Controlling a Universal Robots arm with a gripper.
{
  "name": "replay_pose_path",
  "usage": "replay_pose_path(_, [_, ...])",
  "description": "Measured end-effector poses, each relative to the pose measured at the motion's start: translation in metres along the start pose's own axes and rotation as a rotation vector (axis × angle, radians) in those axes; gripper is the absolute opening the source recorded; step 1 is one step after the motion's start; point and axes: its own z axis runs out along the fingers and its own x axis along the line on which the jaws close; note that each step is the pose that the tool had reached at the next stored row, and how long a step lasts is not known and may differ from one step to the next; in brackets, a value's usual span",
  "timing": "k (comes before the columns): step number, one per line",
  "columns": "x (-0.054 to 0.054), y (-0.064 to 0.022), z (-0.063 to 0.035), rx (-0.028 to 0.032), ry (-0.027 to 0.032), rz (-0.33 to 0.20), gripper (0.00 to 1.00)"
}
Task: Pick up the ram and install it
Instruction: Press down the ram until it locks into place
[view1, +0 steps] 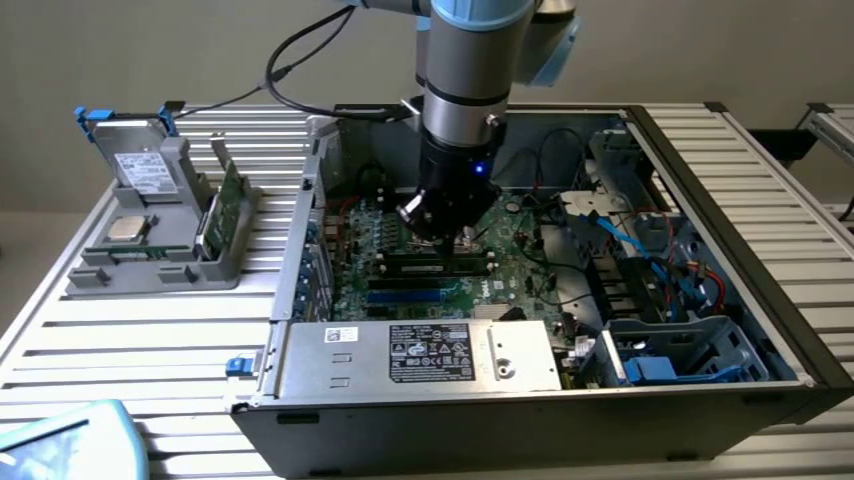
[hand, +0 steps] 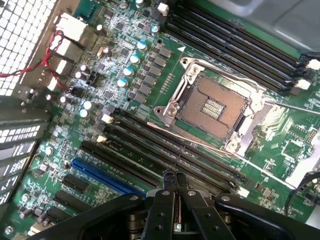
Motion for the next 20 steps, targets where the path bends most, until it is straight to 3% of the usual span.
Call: replay_pose_path(20, [0.0, 0.0, 0.0, -0.0101, -0.0078, 0.307, 0.11])
